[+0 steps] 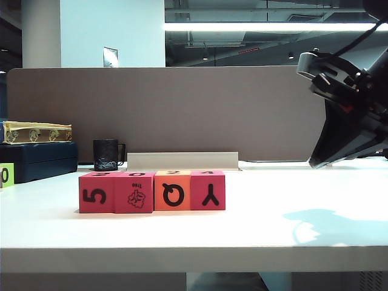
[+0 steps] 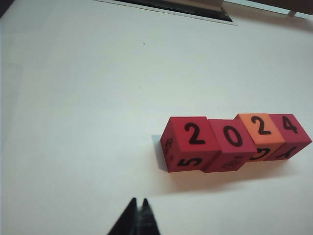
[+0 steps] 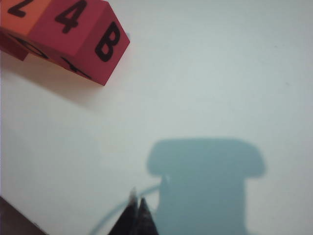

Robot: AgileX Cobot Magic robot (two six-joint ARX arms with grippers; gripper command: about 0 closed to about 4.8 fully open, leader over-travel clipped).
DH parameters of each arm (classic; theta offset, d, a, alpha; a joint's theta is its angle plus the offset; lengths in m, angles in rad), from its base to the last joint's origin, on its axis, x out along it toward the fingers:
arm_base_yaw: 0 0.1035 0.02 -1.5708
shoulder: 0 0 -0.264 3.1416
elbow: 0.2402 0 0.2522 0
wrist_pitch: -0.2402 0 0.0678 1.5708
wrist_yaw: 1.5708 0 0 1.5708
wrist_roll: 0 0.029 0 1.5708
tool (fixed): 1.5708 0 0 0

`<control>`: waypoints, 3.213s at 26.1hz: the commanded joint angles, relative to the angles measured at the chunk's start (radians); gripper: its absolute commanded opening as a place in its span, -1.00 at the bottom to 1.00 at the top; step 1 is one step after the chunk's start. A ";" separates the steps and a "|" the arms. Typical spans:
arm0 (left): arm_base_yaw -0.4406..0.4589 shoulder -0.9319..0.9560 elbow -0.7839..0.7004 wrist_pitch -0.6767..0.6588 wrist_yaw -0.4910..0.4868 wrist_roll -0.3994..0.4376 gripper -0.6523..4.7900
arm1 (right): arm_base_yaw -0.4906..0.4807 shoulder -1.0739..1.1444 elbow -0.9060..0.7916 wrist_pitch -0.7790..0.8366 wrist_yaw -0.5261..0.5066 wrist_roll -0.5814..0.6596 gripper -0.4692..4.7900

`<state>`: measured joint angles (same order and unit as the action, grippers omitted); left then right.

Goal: Select the appropriate blocks from the scattered letter blocks on the table and arrange them in a row to spell out "2024".

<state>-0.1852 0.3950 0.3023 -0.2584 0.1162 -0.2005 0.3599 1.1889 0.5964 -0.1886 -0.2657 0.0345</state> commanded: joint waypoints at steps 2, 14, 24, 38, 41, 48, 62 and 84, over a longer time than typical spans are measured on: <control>0.001 0.000 0.005 0.013 0.000 -0.002 -0.78 | 0.002 -0.003 0.005 -0.001 -0.002 0.002 -0.82; 0.001 0.000 0.005 0.013 0.000 -0.002 -0.78 | 0.002 -0.003 0.005 0.000 -0.002 0.002 -0.82; 0.068 -0.088 -0.132 0.143 -0.191 0.137 -0.78 | 0.002 -0.003 0.005 0.002 -0.001 0.002 -0.82; 0.192 -0.366 -0.296 0.141 -0.108 0.201 -0.78 | 0.002 -0.003 0.005 0.007 0.000 0.002 -0.82; 0.209 -0.393 -0.296 0.064 -0.117 0.203 -0.78 | 0.002 -0.003 0.005 0.006 0.001 0.002 -0.82; 0.209 -0.393 -0.296 0.065 -0.120 0.219 -0.78 | 0.002 -0.003 0.005 0.006 0.001 0.002 -0.82; 0.206 -0.392 -0.296 0.072 -0.116 0.208 -0.78 | 0.002 -0.003 0.005 0.007 0.001 0.002 -0.82; 0.207 -0.392 -0.296 0.072 -0.116 0.208 -0.78 | -0.276 -0.524 -0.128 0.135 0.267 -0.035 -0.82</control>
<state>0.0216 0.0021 0.0048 -0.1745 -0.0010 0.0074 0.1055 0.7147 0.4961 -0.0776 0.0067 -0.0040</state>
